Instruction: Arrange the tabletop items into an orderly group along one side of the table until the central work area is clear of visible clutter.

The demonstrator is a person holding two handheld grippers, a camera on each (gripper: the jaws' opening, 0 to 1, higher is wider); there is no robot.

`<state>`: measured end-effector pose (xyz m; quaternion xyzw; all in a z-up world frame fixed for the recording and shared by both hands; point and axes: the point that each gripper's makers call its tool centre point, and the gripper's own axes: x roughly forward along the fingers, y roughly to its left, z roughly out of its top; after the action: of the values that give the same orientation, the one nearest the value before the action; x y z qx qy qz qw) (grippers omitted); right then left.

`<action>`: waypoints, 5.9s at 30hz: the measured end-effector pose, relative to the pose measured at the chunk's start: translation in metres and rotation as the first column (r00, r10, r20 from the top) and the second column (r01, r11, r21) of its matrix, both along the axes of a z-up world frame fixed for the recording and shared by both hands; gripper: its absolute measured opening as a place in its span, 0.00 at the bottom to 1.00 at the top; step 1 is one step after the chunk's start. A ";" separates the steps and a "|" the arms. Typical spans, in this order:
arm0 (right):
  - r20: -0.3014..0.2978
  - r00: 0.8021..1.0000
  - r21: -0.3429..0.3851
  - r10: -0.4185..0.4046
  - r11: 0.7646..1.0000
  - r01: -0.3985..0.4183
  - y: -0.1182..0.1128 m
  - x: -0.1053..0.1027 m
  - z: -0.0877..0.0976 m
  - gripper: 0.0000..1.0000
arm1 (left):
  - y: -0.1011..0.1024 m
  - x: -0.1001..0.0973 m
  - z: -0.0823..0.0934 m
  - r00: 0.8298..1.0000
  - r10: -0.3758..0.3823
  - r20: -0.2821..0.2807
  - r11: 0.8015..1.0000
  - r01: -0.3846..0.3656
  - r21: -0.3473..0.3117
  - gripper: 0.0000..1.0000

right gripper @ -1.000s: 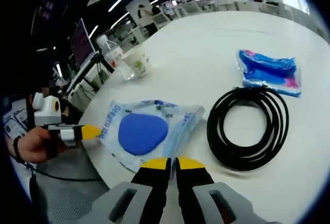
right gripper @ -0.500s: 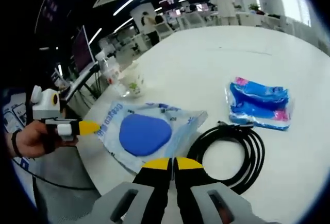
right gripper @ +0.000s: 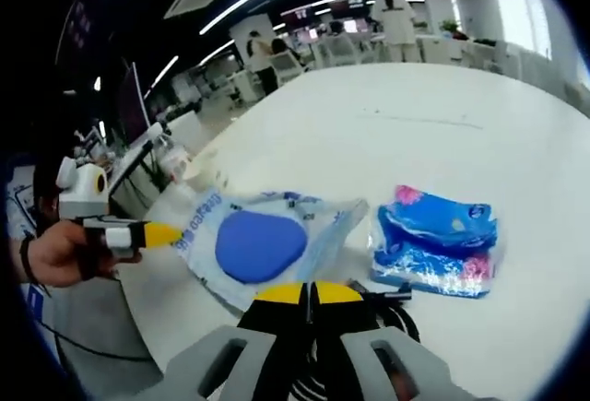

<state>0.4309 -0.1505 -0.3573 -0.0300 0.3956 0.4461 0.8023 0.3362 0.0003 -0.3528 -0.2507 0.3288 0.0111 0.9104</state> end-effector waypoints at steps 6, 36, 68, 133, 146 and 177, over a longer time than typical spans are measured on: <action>0.001 1.000 -0.001 0.010 1.000 -0.010 0.012 0.008 -0.003 0.00 | 0.014 0.017 -0.002 1.000 -0.002 0.001 1.000 0.002 0.027 0.00; -0.041 0.995 -0.016 -0.096 0.995 0.095 0.032 0.034 -0.033 0.00 | 0.038 0.048 -0.028 0.985 0.169 -0.030 0.983 -0.171 -0.061 0.00; -0.064 0.986 0.022 -0.154 0.988 0.155 0.018 0.032 -0.027 0.08 | 0.045 0.034 -0.044 0.961 0.272 -0.053 0.946 -0.277 -0.171 0.08; -0.108 0.945 0.005 -0.307 0.951 0.310 -0.098 -0.023 -0.036 0.03 | -0.171 0.028 -0.051 0.975 -0.215 -0.057 0.963 0.202 -0.179 0.03; -0.114 0.947 0.016 -0.301 0.952 0.305 -0.092 -0.032 -0.031 0.03 | -0.163 0.023 -0.044 0.976 -0.214 -0.049 0.966 0.204 -0.160 0.03; -0.091 0.959 0.025 -0.269 0.962 0.272 -0.090 -0.039 -0.021 0.07 | -0.113 0.001 -0.029 0.981 -0.191 -0.033 0.980 0.188 -0.070 0.06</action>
<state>0.3920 -0.2400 -0.3783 0.0586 0.4221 0.3403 0.8382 0.3370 -0.1127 -0.3815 -0.2482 0.3694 -0.0817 0.8918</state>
